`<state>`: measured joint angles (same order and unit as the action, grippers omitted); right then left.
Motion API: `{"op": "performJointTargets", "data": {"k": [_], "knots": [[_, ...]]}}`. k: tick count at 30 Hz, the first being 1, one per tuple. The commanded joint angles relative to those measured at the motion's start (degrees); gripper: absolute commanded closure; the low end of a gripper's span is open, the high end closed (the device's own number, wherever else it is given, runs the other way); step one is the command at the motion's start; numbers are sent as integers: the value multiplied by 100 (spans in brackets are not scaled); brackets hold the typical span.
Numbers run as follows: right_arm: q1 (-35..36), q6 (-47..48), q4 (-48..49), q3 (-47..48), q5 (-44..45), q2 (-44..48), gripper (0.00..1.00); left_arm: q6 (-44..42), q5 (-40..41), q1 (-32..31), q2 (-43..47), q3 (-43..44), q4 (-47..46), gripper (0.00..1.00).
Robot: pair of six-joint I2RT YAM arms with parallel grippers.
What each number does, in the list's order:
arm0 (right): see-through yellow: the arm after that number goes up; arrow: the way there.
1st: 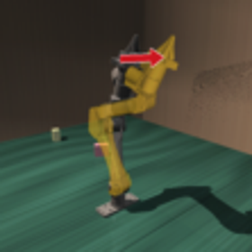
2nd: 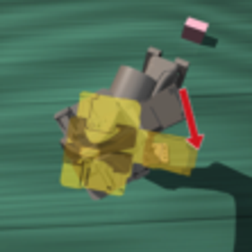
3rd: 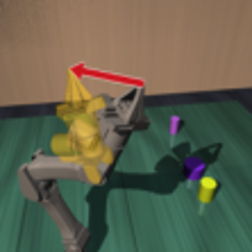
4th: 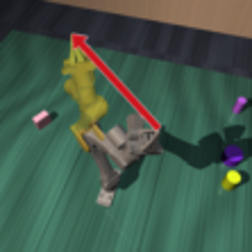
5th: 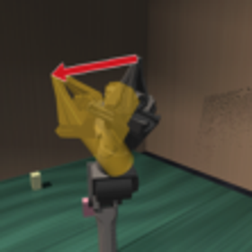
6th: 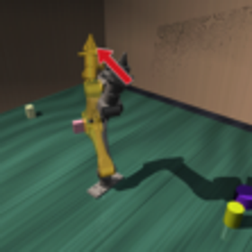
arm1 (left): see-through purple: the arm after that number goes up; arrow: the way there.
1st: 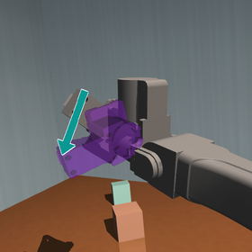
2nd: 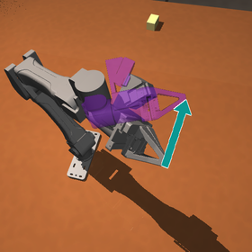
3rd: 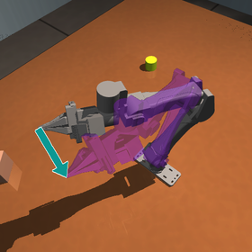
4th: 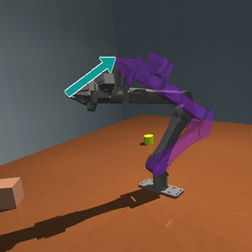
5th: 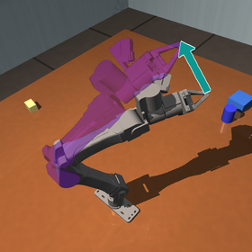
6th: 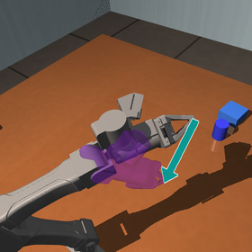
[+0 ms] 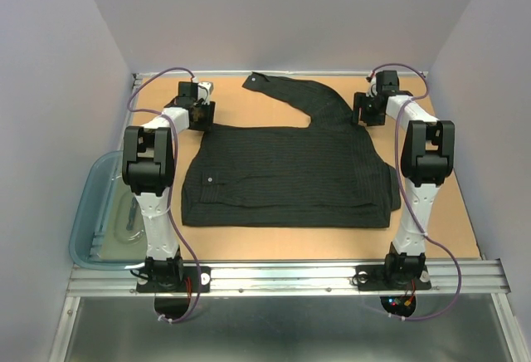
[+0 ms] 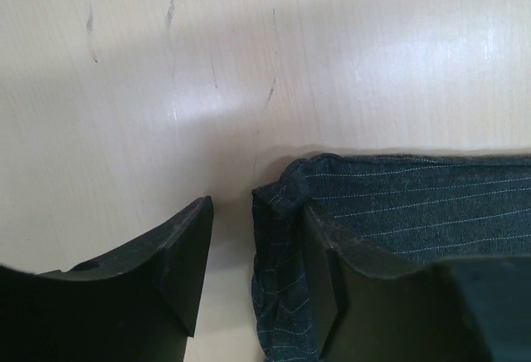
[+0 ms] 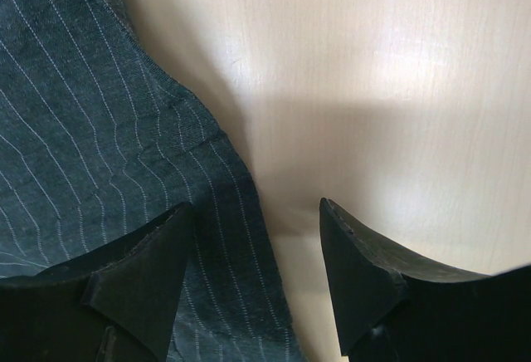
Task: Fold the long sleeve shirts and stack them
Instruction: Fold the shirt
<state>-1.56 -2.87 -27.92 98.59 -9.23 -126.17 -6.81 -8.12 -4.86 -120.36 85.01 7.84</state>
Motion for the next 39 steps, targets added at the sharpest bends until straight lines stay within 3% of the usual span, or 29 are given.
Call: {"op": "performJointTargets", "data": {"k": [1, 4, 7, 28, 32, 36, 37, 39], "knots": [[-2, 470, 41, 99, 53, -48, 32, -22, -146, -15, -181, 94, 43, 48], [51, 603, 41, 108, 80, -127, 32, -13, -190, -15, -225, 86, 51, 48], [103, 744, 41, 108, 88, -197, 32, -40, -225, -15, -243, 77, 51, 56], [543, 1325, 76, 495, 185, -698, 36, -84, -225, -32, -225, 86, 86, 56], [613, 1386, 85, 434, 299, -760, 46, -101, -225, -32, -216, 86, 87, 56], [631, 1465, 85, 363, 378, -734, 65, -84, -225, -32, -243, 94, 113, 57], [631, 1474, 85, 354, 387, -716, 75, -84, -225, -32, -243, 94, 113, 63], [631, 1483, 94, 354, 457, -672, 83, -84, -234, -32, -243, 103, 104, 68]]}}
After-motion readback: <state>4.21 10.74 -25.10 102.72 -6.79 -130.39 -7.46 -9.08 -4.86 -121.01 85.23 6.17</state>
